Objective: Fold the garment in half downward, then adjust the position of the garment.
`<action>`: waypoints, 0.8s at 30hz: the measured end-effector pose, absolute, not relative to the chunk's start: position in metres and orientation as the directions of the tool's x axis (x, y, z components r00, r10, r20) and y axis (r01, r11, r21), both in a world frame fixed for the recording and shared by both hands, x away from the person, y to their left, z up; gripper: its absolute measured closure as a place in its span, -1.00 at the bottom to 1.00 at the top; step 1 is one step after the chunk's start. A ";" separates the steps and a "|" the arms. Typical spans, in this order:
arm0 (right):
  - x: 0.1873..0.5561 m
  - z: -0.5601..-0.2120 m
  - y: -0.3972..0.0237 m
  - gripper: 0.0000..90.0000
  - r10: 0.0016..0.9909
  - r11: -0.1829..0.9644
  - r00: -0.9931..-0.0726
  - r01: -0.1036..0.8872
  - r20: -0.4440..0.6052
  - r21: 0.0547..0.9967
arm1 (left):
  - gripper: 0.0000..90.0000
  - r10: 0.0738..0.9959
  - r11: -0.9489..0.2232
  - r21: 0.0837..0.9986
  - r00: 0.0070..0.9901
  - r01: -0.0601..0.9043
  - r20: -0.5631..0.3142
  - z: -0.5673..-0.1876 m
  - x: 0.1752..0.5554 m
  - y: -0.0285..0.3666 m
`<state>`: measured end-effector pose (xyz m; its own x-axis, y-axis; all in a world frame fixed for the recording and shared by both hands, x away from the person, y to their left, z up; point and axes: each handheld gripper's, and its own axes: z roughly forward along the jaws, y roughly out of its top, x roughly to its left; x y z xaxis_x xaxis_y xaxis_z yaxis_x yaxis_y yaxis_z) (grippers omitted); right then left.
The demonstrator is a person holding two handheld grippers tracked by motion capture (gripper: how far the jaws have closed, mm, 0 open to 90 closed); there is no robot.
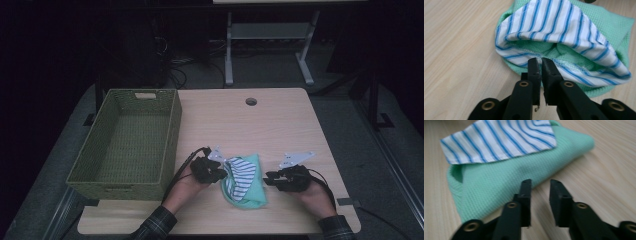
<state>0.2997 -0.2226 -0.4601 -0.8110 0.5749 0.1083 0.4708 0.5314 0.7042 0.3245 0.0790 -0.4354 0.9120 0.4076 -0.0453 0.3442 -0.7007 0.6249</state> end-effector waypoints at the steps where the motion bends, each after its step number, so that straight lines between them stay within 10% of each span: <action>1: 0.299 -0.461 -0.226 0.33 0.588 0.523 -0.802 0.475 0.104 0.707 | 0.77 0.400 -0.707 0.622 0.916 0.336 -0.040 -0.434 0.324 0.080; 11: 0.295 -0.469 -0.257 -0.37 0.713 0.448 -0.697 0.531 0.070 0.719 | 0.24 0.311 -0.756 0.599 0.950 0.263 -0.025 -0.422 0.325 0.072; 24: 0.300 -0.481 -0.263 -0.59 0.746 0.441 -0.665 0.533 0.036 0.722 | -0.33 0.212 -0.836 0.513 0.977 0.196 -0.028 -0.431 0.333 0.052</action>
<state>0.3004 -0.2631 -0.4805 -0.6651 0.7459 0.0357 0.5331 0.4408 0.7222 0.3332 0.0517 -0.4311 0.9769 0.2121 -0.0276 0.1959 -0.8355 0.5133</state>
